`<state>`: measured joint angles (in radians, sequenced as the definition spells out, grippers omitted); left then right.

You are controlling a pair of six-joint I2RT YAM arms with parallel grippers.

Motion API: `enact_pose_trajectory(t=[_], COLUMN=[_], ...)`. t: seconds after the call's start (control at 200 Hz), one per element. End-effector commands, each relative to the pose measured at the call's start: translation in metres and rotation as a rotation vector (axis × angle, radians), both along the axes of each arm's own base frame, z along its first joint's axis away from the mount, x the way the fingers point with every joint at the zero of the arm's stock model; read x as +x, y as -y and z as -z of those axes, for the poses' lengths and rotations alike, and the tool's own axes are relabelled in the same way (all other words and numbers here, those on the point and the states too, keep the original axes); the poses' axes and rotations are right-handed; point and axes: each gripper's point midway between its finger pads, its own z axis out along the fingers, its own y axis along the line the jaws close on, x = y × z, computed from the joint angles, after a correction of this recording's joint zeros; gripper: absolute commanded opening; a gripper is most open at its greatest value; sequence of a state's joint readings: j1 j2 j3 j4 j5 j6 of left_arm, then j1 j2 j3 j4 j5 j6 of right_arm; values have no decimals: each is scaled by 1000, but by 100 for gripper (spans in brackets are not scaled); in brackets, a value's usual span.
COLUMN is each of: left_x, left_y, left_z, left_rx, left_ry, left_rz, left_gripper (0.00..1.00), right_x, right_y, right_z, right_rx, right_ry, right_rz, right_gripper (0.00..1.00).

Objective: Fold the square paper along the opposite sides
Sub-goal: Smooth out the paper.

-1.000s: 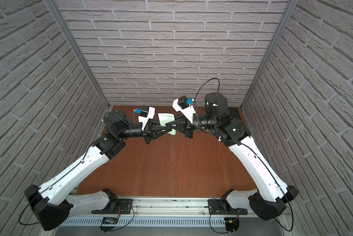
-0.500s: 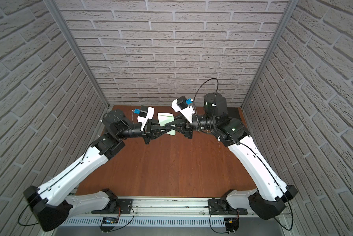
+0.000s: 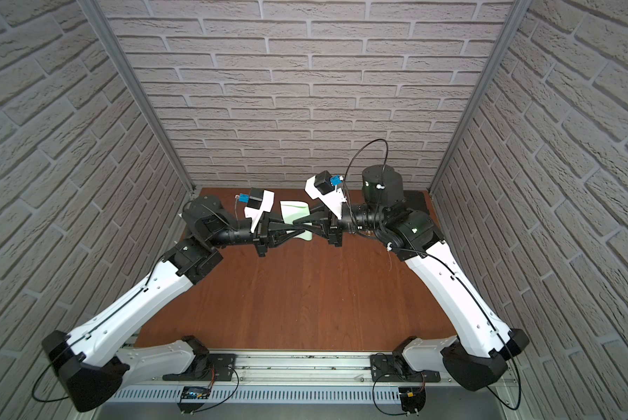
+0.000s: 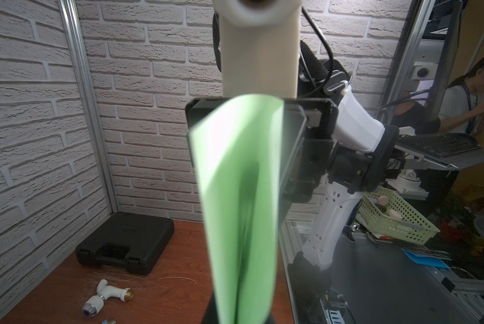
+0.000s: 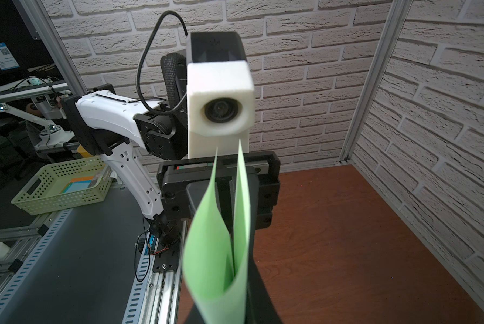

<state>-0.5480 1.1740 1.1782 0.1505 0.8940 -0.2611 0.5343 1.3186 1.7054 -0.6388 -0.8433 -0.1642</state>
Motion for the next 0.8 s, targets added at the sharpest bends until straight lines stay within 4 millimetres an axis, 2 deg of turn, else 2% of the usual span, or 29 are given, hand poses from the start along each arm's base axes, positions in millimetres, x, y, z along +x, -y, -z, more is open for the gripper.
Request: enact_pose_trajectory(t=[0.0,0.095,0.315,0.6,0.72,0.795], left_x=[-7,-8,-7,-9,-13,-16], left_y=[-5,-6,-6,-6,-8,-10], left_z=[-25,-26,-26,-29,-35,-38], left_rx=[-42,-43,-43,-46,-54,-56], left_ry=[90,93,94,105,127,140], left_rz=[4,3,4,3,5,3], left_gripper=[11,8,4,7,0,0], right_x=[-4,-5,-5,-4,-2,-2], right_y=[-4,-5,-5,-4,-3,-2], right_z=[-13,-13,-12,-12,-11,-11], right_rx=[33,33,33,30,25,23], right_ry=[39,39,37,37,44,50], right_rz=[-24,-26,-26,-16,-1,5], right_gripper=[14,8,3,3,3,3])
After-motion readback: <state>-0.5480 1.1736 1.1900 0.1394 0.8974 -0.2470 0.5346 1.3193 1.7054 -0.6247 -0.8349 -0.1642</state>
